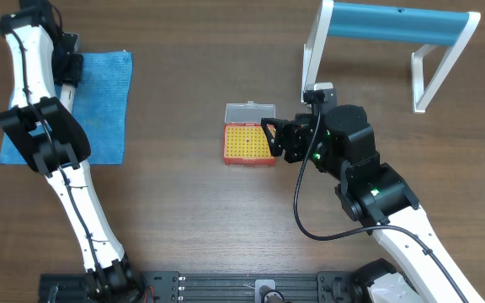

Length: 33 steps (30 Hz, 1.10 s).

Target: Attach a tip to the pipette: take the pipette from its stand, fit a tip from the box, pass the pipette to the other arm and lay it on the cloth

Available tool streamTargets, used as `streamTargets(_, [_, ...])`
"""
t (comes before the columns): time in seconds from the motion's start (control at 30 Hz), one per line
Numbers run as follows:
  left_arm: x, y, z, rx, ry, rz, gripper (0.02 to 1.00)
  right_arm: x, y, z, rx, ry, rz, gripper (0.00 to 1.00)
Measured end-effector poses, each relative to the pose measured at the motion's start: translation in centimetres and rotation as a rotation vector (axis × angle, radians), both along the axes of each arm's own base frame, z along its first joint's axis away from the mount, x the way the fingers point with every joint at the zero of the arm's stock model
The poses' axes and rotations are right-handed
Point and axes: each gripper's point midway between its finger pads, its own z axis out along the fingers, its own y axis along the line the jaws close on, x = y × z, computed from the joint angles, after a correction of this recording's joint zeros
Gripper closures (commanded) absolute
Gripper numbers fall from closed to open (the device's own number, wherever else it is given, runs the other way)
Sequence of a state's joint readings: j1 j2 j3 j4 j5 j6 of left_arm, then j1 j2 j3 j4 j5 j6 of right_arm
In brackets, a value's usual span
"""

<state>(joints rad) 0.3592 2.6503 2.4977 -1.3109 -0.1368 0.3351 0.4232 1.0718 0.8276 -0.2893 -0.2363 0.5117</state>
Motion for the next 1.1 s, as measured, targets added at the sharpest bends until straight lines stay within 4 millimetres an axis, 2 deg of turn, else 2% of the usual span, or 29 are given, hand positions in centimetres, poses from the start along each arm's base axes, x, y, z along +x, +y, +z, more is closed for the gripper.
streamTargets(0.03, [0.0, 0.0, 0.0, 0.000, 0.000, 0.000, 0.910, 0.0, 0.0, 0.0, 0.000, 0.000, 0.000, 0.167])
streamTargets(0.07, [0.0, 0.0, 0.0, 0.000, 0.000, 0.000, 0.636, 0.0, 0.0, 0.0, 0.000, 0.000, 0.000, 0.169])
streamTargets(0.1, [0.0, 0.0, 0.0, 0.000, 0.001, 0.000, 0.505, 0.0, 0.0, 0.0, 0.000, 0.000, 0.000, 0.169])
streamTargets(0.13, [-0.2, -0.1, 0.0, -0.004, 0.007, 0.008, 0.235, 0.0, 0.0, 0.0, 0.000, 0.000, 0.000, 0.169])
streamTargets(0.2, [-0.6, -0.2, -0.1, -0.009, 0.021, 0.023, 0.029, 0.0, 0.0, 0.0, 0.000, 0.000, 0.000, 0.169])
streamTargets(0.33, [-3.4, -0.3, 0.1, 0.012, 0.143, 0.033, 0.023, 0.0, 0.0, 0.0, 0.000, -0.001, 0.000, 0.169])
streamTargets(0.43, [-4.0, -0.3, 1.3, 0.046, 0.166, 0.032, 0.023, 0.6, -0.6, 0.3, -0.027, -0.037, -0.033, 0.169])
streamTargets(0.47, [-3.6, -0.5, 3.1, 0.065, 0.131, 0.030, 0.023, 0.8, -0.9, 0.9, -0.038, -0.069, -0.044, 0.169])
streamTargets(0.53, [-3.0, -1.1, 8.1, 0.101, 0.032, 0.045, 0.023, 1.1, -2.2, 2.0, -0.091, -0.139, -0.091, 0.169])
streamTargets(0.57, [-3.3, -1.9, 12.9, 0.117, -0.058, 0.066, 0.023, 1.2, -3.2, 3.1, -0.126, -0.196, -0.125, 0.169])
streamTargets(0.63, [-4.9, -3.4, 19.1, 0.115, -0.165, 0.091, 0.023, 1.0, -4.3, 4.6, -0.171, -0.267, -0.155, 0.169])
streamTargets(0.67, [-7.5, -4.7, 22.3, 0.093, -0.175, 0.107, 0.023, 0.7, -5.1, 5.6, -0.201, -0.313, -0.169, 0.169])
streamTargets(0.73, [-10.6, -6.4, 27.7, 0.065, -0.289, 0.140, 0.023, -0.9, -6.4, 6.8, -0.268, -0.371, -0.171, 0.169])
streamTargets(0.77, [-11.7, -7.2, 29.8, 0.047, -0.350, 0.148, 0.023, -1.9, -7.3, 6.6, -0.310, -0.365, -0.172, 0.169])
streamTargets(0.8, [-13.5, -8.6, 32.0, 0.008, -0.416, 0.162, 0.023, -3.6, -8.6, 5.5, -0.371, -0.329, -0.173, 0.169])
streamTargets(0.83, [-15.2, -9.8, 33.2, -0.031, -0.452, 0.170, 0.023, -4.2, -9.1, 4.9, -0.395, -0.315, -0.173, 0.169])
streamTargets(0.87, [-16.6, -10.8, 34.1, -0.059, -0.487, 0.177, 0.023, -5.3, -9.7, 4.3, -0.418, -0.305, -0.172, 0.169])
streamTargets(0.9, [-18.9, -12.2, 34.5, -0.094, -0.498, 0.182, 0.023, -6.3, -10.3, 4.0, -0.436, -0.304, -0.169, 0.169])
streamTargets(0.93, [-22.1, -14.0, 35.1, -0.129, -0.527, 0.186, 0.023, -7.5, -10.9, 4.2, -0.442, -0.325, -0.168, 0.167])
streamTargets(0.97, [-24.3, -15.2, 35.7, -0.145, -0.569, 0.180, 0.023, -8.7, -11.5, 5.0, -0.432, -0.362, -0.178, 0.169])
streamTargets(1.03, [-29.7, -18.0, 35.0, -0.194, -0.610, 0.160, 0.020, -10.9, -12.6, 6.7, -0.397, -0.447, -0.203, 0.169])
streamTargets(1.07, [-31.8, -18.9, 34.8, -0.213, -0.638, 0.151, 0.023, -12.4, -13.3, 7.1, -0.384, -0.483, -0.212, 0.169])
streamTargets(1.1, [-35.2, -20.3, 34.3, -0.240, -0.701, 0.141, 0.023, -14.0, -14.1, 7.2, -0.372, -0.512, -0.223, 0.167])
